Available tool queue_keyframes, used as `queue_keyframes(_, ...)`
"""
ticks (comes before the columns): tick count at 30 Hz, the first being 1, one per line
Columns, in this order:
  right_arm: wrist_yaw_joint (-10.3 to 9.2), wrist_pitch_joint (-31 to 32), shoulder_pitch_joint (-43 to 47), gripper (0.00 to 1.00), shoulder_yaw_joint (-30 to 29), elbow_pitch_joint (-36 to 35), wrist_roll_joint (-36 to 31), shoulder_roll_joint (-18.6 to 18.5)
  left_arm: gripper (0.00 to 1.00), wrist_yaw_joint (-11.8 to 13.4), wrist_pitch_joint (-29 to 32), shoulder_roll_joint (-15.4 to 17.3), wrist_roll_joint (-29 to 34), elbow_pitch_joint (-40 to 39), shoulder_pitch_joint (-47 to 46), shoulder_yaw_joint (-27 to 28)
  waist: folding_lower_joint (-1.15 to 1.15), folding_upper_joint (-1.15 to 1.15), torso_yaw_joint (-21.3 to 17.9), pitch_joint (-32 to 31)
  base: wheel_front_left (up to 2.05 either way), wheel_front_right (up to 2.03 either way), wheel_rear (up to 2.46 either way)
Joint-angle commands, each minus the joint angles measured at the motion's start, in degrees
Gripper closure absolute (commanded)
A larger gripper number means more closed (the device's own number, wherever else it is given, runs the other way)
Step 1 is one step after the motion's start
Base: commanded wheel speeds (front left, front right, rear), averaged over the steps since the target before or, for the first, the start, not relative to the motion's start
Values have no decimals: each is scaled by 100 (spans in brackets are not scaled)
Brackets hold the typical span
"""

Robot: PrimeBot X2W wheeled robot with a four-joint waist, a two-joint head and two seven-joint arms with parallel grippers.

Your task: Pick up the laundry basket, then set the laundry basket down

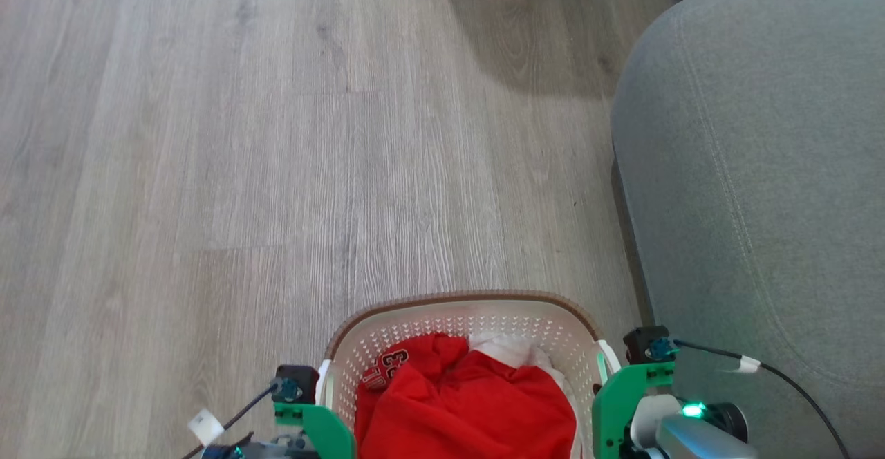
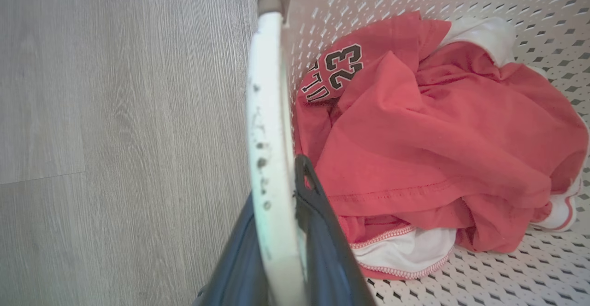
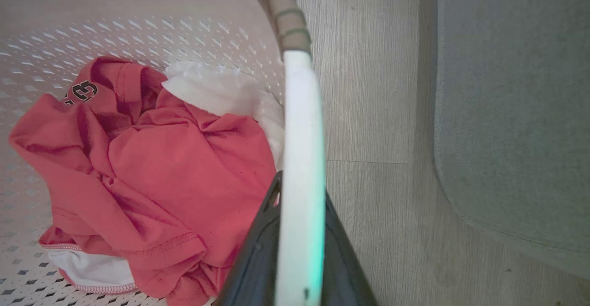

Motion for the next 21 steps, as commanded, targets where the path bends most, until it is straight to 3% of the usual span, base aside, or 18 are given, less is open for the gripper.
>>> queue_keyframes(1,-9,-55,31,100,99,-51,35,-26,100,8,-47,161,-27,17,-43,73,1,0,-1,-38,0,0,0)
queue_keyframes(21,-9,-144,14,100,565,0,392,-26,100,28,-80,161,-277,79,29,-164,1,0,-29,-210,0,0,0)
